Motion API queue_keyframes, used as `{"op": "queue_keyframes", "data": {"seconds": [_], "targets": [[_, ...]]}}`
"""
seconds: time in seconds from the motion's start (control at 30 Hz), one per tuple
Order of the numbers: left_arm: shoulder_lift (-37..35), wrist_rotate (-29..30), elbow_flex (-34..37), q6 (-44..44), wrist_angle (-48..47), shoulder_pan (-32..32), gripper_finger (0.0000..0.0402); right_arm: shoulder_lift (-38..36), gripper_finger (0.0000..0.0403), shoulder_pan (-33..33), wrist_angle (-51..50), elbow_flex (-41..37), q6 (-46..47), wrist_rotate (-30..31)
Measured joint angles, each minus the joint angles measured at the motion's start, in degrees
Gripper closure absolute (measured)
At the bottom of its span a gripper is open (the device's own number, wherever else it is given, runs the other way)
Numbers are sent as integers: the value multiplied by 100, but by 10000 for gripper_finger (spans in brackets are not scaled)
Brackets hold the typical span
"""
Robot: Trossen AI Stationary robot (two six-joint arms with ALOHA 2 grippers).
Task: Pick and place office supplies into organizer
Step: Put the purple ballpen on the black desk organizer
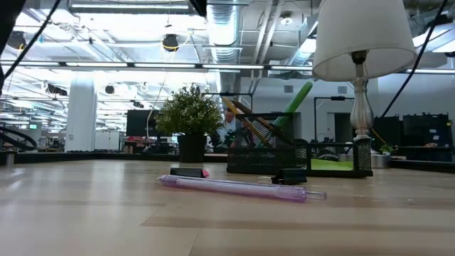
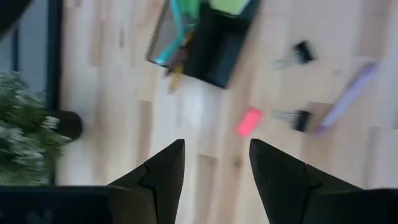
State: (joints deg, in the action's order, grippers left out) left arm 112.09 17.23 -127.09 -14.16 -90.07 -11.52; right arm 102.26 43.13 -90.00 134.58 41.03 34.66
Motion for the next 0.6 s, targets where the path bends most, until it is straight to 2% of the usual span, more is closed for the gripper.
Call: {"op": "queue_keyframes", "data": {"seconds": [0.13,0.33,0.47,0.53,0.6], "targets": [[-285,78,4,-208,6,-362,228,0,272,-234,-2,0,-43,-155],[-1153,1218,4,-229,4,-628,228,-241,272,-178,-1,-11,409,-474],[-1895,1533,21,-481,9,-575,228,-696,272,158,11,-52,632,14],[-2325,1498,202,-596,11,-558,228,-786,272,348,3,-292,778,364],[-2799,1521,596,-772,13,-608,228,-778,272,427,-5,-723,964,452]]}}
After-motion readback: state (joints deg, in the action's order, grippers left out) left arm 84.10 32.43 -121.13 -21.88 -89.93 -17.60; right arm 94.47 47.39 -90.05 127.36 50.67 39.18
